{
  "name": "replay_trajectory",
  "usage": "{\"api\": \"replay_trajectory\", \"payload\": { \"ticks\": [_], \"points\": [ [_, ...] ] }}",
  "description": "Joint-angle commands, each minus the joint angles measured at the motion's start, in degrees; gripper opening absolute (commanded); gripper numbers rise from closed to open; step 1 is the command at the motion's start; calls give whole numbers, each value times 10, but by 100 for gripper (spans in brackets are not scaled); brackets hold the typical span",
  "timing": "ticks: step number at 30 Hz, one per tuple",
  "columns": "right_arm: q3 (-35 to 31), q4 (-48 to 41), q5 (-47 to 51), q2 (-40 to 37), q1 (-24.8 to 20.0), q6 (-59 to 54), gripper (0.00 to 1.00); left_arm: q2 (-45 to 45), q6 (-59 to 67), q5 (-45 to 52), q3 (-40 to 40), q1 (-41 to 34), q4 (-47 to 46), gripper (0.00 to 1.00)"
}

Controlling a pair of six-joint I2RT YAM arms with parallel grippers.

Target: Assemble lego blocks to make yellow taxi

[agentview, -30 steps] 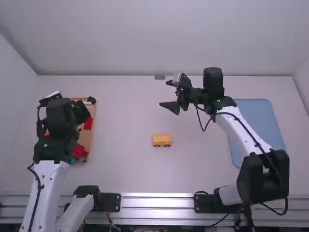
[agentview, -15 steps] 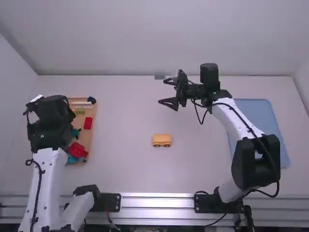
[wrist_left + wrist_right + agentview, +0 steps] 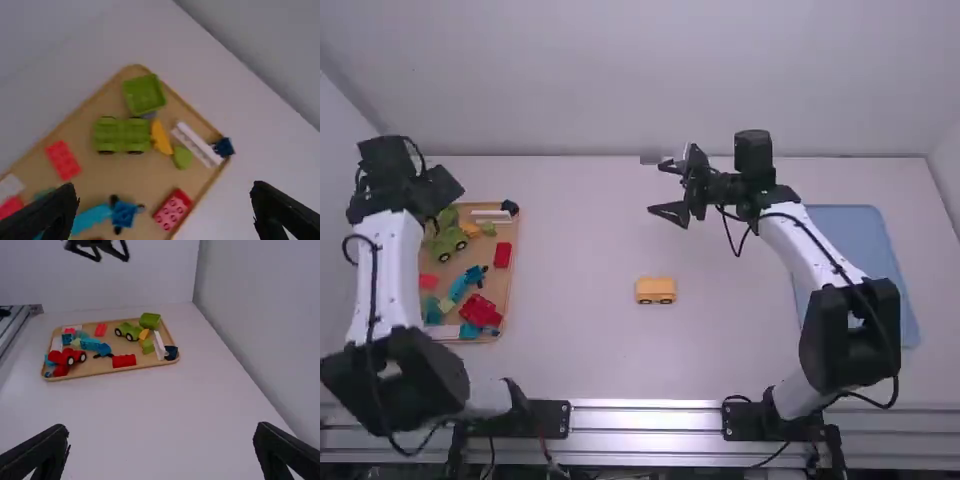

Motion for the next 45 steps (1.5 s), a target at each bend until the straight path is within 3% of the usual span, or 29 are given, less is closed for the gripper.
{"api": "replay_trajectory", "payload": {
  "ticks": [1,7,10,13,16,22,31,45],
  "points": [
    [21,-2,-3,-1,1,1,99,72,9,44,77,-12,-29,92],
    [21,-6,19,-1,-5,2,99,215,-7,42,231,-16,-119,92],
    [20,-12,68,-1,1,1,99,297,-24,40,302,-13,-158,84],
    [20,-17,90,-1,0,0,99,339,-32,40,318,-8,-167,79],
    [20,-21,101,-1,2,-3,99,364,-35,44,318,-8,-166,74],
    [20,-21,100,-1,-12,16,99,398,-52,38,297,-4,-170,54],
    [20,-23,100,-1,-16,16,99,402,-83,-4,238,9,-150,51],
    [20,-31,100,-1,-11,14,99,402,-92,42,152,25,-24,41]
  ]
}}
